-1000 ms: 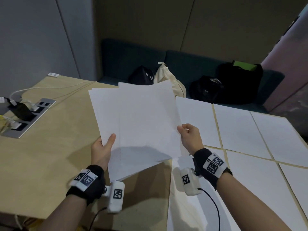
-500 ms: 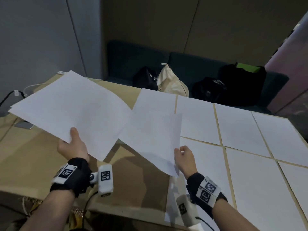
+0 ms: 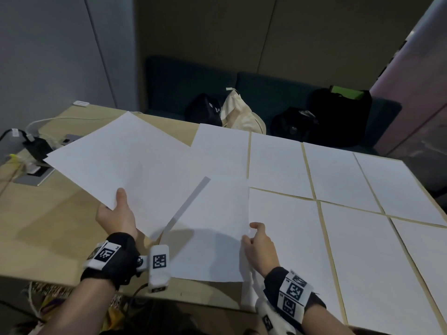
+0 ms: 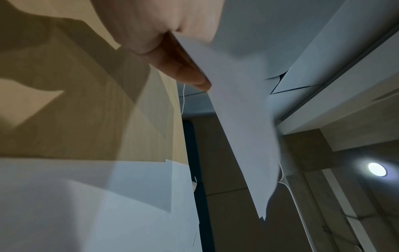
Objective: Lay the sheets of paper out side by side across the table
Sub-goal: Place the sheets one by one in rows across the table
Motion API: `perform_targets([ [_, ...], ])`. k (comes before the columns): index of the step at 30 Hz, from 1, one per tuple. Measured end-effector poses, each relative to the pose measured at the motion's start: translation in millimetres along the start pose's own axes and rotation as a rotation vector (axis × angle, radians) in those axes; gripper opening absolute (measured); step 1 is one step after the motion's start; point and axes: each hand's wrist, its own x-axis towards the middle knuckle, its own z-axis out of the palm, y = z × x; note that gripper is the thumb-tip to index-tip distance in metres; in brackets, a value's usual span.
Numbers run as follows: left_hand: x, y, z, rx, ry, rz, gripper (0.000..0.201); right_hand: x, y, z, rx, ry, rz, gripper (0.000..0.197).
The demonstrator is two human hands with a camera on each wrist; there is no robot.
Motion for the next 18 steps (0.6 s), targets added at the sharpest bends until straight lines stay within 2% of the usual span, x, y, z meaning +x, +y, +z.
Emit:
perform_targets([
  [6, -3.1, 2.3, -0.5, 0.006, -0.025, 0.003, 0.046, -10.7, 4.8, -1.8, -0.139, -0.045, -0.076, 0.035],
  [11, -3.3, 2.2, -2.7, 0.012, -0.029, 0.002, 0.045, -6.7, -3.6, -10.2, -0.221, -0.008, -0.151, 0.027],
  [14, -4.3, 1.7, -3.9, 0.006, -0.040, 0.008, 0.042, 0.8, -16.4, -13.3, -0.271, 0.007, -0.189, 0.029],
  [18, -5.8, 1.0, -4.9, 0.007, -0.045, 0.008, 0.044, 12.8, -32.2, -12.0, -0.367, -0.073, -0.233, 0.036],
])
